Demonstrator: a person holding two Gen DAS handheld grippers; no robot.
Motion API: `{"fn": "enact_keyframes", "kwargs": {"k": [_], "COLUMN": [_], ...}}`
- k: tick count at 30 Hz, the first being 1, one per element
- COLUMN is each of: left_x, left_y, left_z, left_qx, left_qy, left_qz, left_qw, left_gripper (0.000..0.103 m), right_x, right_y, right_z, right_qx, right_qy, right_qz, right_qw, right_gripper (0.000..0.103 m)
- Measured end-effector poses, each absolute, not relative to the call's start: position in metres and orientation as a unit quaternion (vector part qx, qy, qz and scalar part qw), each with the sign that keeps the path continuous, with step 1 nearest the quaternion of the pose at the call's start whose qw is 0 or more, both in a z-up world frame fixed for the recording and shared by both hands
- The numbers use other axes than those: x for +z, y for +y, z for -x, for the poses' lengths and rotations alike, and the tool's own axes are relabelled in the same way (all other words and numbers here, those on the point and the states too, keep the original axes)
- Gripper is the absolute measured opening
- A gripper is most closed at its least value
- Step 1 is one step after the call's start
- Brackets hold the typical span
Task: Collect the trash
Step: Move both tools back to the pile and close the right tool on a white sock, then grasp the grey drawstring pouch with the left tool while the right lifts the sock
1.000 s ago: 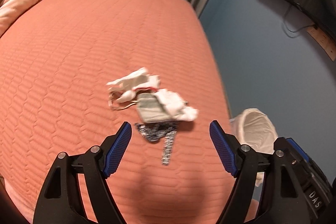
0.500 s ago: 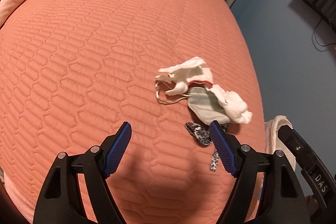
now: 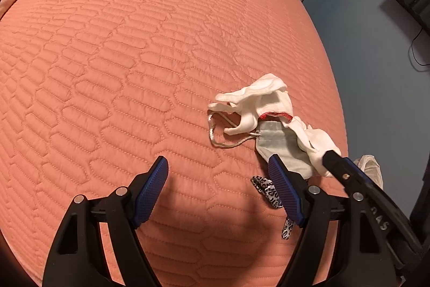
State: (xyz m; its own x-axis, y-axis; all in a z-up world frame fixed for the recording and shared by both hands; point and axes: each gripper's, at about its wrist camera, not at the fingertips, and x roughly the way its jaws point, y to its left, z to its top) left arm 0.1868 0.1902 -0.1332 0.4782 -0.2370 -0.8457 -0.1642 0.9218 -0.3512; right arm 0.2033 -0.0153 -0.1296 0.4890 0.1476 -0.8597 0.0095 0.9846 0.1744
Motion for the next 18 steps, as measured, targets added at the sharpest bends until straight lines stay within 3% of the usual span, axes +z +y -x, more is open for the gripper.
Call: {"fn": "enact_keyframes", "kwargs": {"k": [4,12,18], "left_x": [-0.137,-0.143,-0.155], "left_y": [0.182,0.15,0.123], "left_z": [-0.198,-0.212,-0.217], "left_qx": [-0.037,-0.075,-0.1], "left_qy": [0.515,0.527,0.543], "left_qz": [0.197,0.21,0.21], "left_qw": [0.834,0.821,0.807], "left_gripper": [0.073,0.072,0.058], "right_x": [-0.142,-0.143,-0.134], "right_y": [-0.019,-0.053,-0.08], "right_z": [-0.207,-0.193,-0.177], "right_qx": [0.04,0.012,-0.009], "right_qy": [0.516,0.51,0.503], "right_qz": [-0.084,-0.117,-0.142], "right_qw": [0.851,0.852,0.852], "right_gripper": [0.016,0.011,0.011]}}
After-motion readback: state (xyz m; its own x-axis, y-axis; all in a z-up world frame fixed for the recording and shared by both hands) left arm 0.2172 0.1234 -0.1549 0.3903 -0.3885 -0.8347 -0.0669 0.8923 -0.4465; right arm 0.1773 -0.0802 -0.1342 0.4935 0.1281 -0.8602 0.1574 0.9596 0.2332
